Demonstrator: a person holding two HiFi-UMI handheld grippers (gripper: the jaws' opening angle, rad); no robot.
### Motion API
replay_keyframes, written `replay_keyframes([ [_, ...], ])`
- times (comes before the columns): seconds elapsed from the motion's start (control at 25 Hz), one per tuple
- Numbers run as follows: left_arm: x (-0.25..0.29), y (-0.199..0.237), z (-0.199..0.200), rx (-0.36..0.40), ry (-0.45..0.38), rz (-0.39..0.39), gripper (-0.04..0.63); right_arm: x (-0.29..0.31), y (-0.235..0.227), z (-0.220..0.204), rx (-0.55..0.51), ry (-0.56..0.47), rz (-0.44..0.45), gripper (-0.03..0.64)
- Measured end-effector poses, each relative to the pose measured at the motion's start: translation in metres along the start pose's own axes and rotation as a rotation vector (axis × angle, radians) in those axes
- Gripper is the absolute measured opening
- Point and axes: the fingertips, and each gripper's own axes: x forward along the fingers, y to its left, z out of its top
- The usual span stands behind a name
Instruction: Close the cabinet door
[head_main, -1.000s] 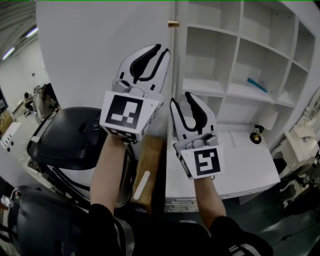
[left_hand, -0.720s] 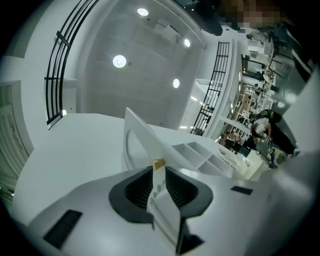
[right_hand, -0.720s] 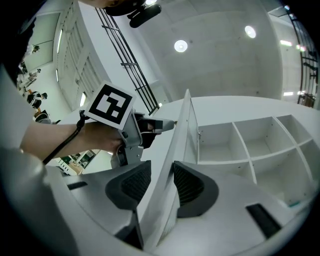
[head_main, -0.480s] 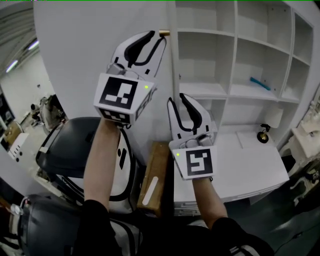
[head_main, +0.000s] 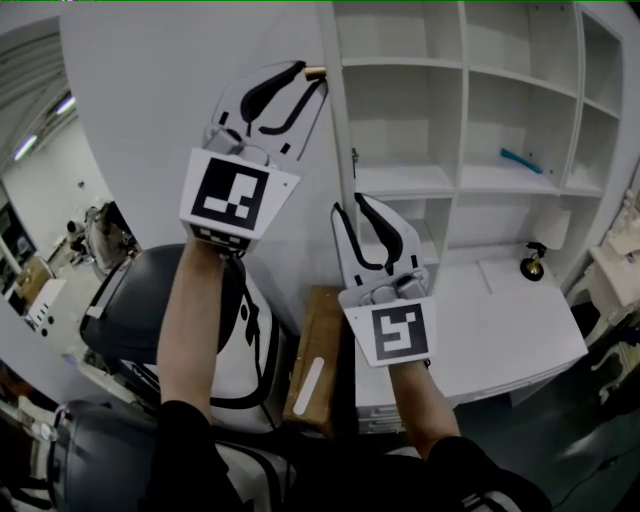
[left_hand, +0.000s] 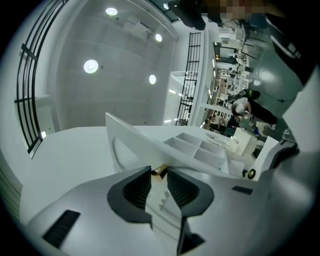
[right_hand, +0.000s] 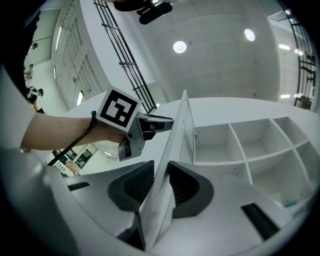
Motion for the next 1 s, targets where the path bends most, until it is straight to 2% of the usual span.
replay_keyframes([
  [0.16, -0.008, 0.002, 0.001, 0.055, -0.011, -0.047, 0.094, -0.001, 0.009, 0.002, 0.011, -0.004, 0.004, 0.101],
  [0.32, -0.007, 0.001, 0.002, 0.058, -0.017, -0.064, 0.094, -0.003, 0.007, 0.003, 0.018, -0.013, 0.006, 0.101],
  [0.48, -0.001, -0.004, 0.005, 0.058, -0.040, -0.045, 0.094, -0.006, -0.002, 0.002, 0.037, -0.020, -0.011, 0.100],
  [0.6, -0.003, -0.004, 0.007, 0.046, -0.056, -0.041, 0.094, -0.008, -0.001, 0.004, 0.007, -0.017, -0.019, 0.098],
  [0.8, -0.002, -0.006, 0.010, 0.065, -0.034, -0.090, 0.094, -0.010, -0.002, 0.004, -0.011, 0.000, -0.036, 0.098],
  [1.0, 0.003, -0.012, 0.015, 0.059, -0.081, -0.116, 0.094, -0.014, -0.010, 0.003, -0.011, 0.027, -0.056, 0.095],
])
